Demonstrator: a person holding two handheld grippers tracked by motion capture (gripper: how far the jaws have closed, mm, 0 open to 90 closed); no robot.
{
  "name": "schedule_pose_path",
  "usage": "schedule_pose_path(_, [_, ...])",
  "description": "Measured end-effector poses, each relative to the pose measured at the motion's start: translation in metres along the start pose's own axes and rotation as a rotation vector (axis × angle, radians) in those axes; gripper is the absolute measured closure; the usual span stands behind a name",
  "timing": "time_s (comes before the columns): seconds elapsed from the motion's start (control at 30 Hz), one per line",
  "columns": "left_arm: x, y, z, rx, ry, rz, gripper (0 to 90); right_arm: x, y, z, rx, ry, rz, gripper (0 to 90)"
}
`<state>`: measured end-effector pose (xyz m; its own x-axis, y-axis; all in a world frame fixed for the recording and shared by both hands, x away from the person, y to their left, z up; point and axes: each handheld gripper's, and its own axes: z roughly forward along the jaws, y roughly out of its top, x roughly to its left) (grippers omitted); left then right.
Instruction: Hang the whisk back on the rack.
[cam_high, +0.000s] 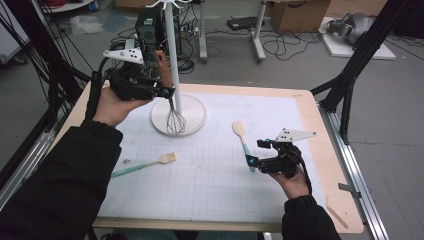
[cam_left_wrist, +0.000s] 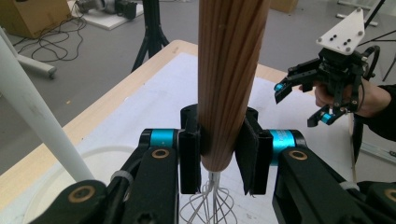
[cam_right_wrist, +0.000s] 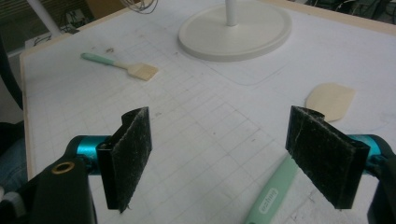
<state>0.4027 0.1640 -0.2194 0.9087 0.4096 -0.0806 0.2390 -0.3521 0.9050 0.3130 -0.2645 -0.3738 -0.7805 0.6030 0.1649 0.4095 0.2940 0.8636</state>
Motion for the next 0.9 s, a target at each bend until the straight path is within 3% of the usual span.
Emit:
schedule_pose_path(0.27, [0.007,0.015,0.003,-0.003,-0.016,0.002,72.1,0.0,0.001,-0.002,-0.018,-0.006,-0.002,21.1])
schedule_pose_path(0.53, [0.021,0.033,-0.004,-0.009,0.002,-0.009,72.1,-0.002,0.0,-0.002,-0.015,-0.011,-0.001,21.1])
schedule_pose_path(0.67, [0.03,0.041,-0.006,-0.012,-0.026,-0.025,72.0,-0.002,0.0,-0.002,-0.019,-0.01,0.0,21.0])
schedule_pose_path(0.9, [0.041,0.053,-0.006,-0.007,-0.019,-0.032,72.1,-0.003,0.0,-0.001,-0.024,-0.009,0.001,21.0])
